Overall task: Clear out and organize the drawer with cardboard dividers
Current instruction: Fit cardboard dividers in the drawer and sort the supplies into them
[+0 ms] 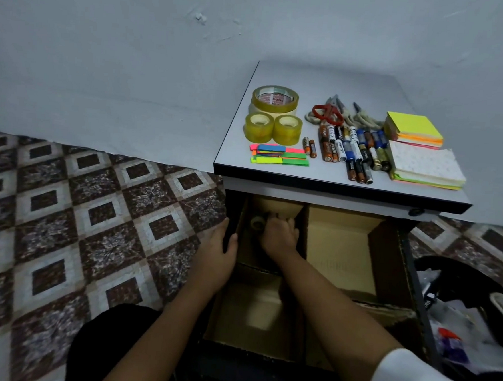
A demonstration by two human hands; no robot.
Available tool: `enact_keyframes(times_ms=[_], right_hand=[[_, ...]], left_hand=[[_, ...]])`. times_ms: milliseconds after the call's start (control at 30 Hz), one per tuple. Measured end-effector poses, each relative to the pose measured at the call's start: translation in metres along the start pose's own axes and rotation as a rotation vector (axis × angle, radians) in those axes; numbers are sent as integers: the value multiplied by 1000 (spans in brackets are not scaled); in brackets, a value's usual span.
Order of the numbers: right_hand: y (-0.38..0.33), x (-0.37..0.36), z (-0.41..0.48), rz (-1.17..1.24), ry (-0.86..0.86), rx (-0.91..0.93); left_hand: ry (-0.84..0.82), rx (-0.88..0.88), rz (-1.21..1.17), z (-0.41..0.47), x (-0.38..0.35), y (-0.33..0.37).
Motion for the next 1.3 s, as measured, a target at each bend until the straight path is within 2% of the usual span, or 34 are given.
enact_keyframes(times_ms=[233,500,633,733,933,1000,1133,1300], right_hand=[[3,3,2,60,54,-25],[-6,18,-10,171,155,71],[-20,54,-39,267,229,214],[-25,92,-64,366,258,288],[-31,181,-67,360,450,323],[-34,203,-55,334,494,320],[-32,221,-8,197,471,284],[-28,218,37,-30,359,184]], left_hand=[[-24,5,-14,-1,0,-1],[-26,-9,22,0,-1,1],[62,-71,64,-5,8,14],[173,-184,31,-9,26,42],[354,-374,-39,10,77,127],[335,-369,-83,22,87,152],[184,-203,-3,68,85,179],[33,-91,47,93,73,190]])
Point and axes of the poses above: each hand's wrist, its own z-axis towards the middle knuckle, its own x-axis out of the back of the hand, y = z × x, the point moved 8 cm from there along z, towards the middle knuckle, and after that the axes turned 13 degrees about x, right-handed, at the moved point
